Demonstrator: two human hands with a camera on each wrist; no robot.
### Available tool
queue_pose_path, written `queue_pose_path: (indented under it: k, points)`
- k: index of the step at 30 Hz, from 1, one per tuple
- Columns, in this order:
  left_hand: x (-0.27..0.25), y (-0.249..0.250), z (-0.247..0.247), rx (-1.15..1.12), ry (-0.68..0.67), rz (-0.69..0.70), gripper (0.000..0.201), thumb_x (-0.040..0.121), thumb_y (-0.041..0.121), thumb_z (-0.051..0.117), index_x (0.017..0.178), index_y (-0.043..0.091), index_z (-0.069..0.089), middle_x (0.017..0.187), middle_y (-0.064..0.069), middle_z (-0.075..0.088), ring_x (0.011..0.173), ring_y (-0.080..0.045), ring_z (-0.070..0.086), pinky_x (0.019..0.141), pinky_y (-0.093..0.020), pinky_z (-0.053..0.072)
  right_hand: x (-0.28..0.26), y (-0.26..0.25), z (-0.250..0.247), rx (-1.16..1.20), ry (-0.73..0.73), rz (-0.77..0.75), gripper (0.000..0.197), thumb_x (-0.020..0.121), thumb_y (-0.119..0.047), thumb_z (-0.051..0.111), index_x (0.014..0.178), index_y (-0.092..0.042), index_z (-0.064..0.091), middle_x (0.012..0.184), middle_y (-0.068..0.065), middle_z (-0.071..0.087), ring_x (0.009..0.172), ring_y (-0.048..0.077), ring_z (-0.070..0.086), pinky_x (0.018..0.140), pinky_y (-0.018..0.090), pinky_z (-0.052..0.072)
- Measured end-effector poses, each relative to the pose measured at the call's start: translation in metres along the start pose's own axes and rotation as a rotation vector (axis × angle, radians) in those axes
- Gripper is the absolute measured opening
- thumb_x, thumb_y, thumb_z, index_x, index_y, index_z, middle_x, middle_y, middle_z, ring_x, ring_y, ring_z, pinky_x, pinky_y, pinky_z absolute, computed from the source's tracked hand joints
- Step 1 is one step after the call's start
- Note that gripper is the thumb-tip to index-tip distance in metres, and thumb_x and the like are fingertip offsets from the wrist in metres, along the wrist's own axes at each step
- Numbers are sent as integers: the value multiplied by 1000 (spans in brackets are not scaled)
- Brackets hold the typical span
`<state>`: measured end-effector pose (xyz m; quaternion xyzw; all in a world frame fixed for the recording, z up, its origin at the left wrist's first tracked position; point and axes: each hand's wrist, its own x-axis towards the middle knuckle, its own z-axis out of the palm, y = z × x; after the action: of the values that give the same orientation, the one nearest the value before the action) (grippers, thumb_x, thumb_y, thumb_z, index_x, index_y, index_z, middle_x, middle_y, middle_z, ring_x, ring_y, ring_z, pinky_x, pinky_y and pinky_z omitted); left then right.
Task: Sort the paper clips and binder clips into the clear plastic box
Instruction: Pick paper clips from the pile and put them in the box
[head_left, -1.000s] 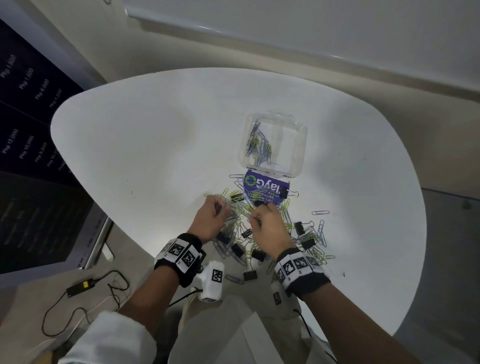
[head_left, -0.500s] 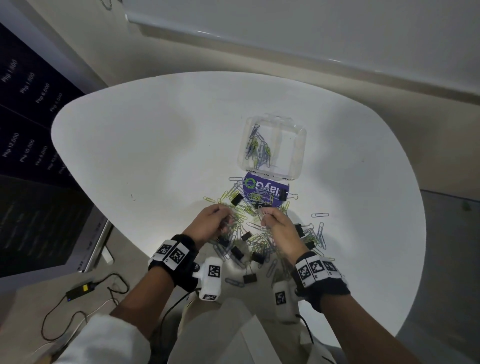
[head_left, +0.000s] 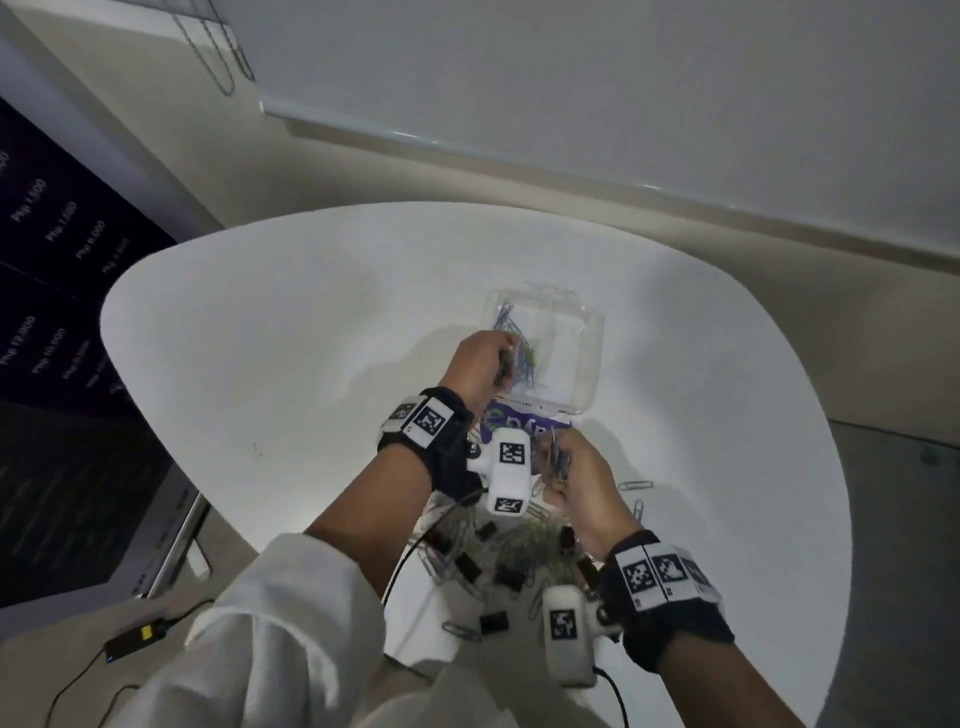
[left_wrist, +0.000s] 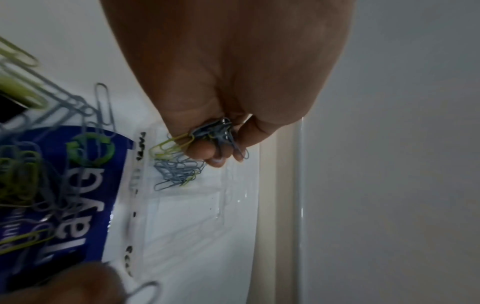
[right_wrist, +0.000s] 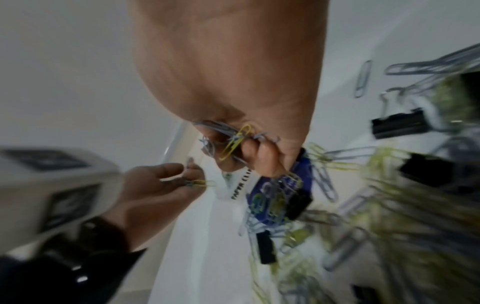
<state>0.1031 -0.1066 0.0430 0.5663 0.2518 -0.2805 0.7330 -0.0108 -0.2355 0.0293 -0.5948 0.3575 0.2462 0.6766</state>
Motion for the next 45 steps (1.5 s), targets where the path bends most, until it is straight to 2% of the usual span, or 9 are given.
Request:
queue_pose_path:
  k: [4, 8, 15, 18, 22, 25, 31, 39, 45]
  points:
    - [34, 1, 1, 192, 17, 14, 18, 89, 26, 47, 74, 18, 55, 72, -2, 61, 71, -23, 56, 84, -42, 53, 23, -43, 13, 23, 33, -81, 26, 94, -22, 40, 74, -17, 55, 62, -1, 53, 55, 15, 43, 58, 30, 33]
    - [37, -11, -15, 306, 26, 78, 20, 82, 40, 41, 87, 28, 56, 107, -2, 58, 101, -22, 53, 104, -50, 41, 52, -77, 27, -28, 1, -116, 26, 96, -19, 33, 76, -16, 51, 63, -3, 50, 51, 9, 42, 52, 23, 31]
    - [-11, -24, -50, 233, 124, 226, 33, 100, 27, 38, 120, 15, 61, 113, -2, 67, 105, -12, 64, 94, -28, 48, 94, -90, 42, -233, 27, -179, 28, 97, -11, 36, 88, -3, 61, 66, 4, 55, 50, 9, 50, 52, 30, 41]
    - [-25, -34, -71, 235, 165, 213, 29, 102, 22, 38, 113, 14, 64, 107, -8, 69, 98, -17, 67, 92, -31, 51, 96, -83, 41, -208, -9, -130, 29, 101, -14, 34, 108, -10, 62, 109, 28, 63, 87, 25, 63, 90, 48, 56]
    - [-38, -54, -95, 379, 210, 218, 20, 98, 23, 47, 106, 25, 65, 98, 0, 70, 89, -14, 68, 81, -31, 53, 77, -80, 30, -324, -19, -202, 22, 103, -19, 37, 108, -18, 59, 135, 24, 51, 122, 39, 54, 100, 52, 49]
    - [-44, -74, -111, 754, 204, 324, 21, 90, 17, 61, 108, 27, 63, 101, 6, 66, 85, -11, 64, 77, -30, 52, 55, -67, 15, -286, 36, -354, 31, 101, -18, 49, 127, -29, 59, 132, -4, 59, 109, 19, 65, 95, 38, 55]
    - [-51, -109, -113, 1292, 41, 396, 66, 77, 26, 77, 134, 16, 46, 125, -8, 45, 108, -25, 44, 94, -37, 45, 13, -13, -14, -561, -21, -434, 14, 91, -10, 67, 97, -21, 73, 97, -16, 72, 86, -11, 64, 75, 2, 45]
    - [-42, -117, -80, 1276, 98, 484, 41, 83, 22, 65, 122, 15, 53, 110, -6, 53, 101, -22, 50, 85, -34, 48, 26, 61, -9, -906, 77, -555, 36, 88, -17, 70, 122, -21, 61, 113, -4, 49, 81, 3, 59, 84, 15, 51]
    - [-32, -117, -63, 1220, 114, 415, 10, 85, 11, 61, 94, 8, 58, 97, -6, 51, 91, -28, 53, 73, -33, 43, 33, 69, -6, -960, 120, -542, 23, 87, -20, 71, 108, -14, 65, 110, -3, 48, 89, 14, 58, 87, 32, 54]
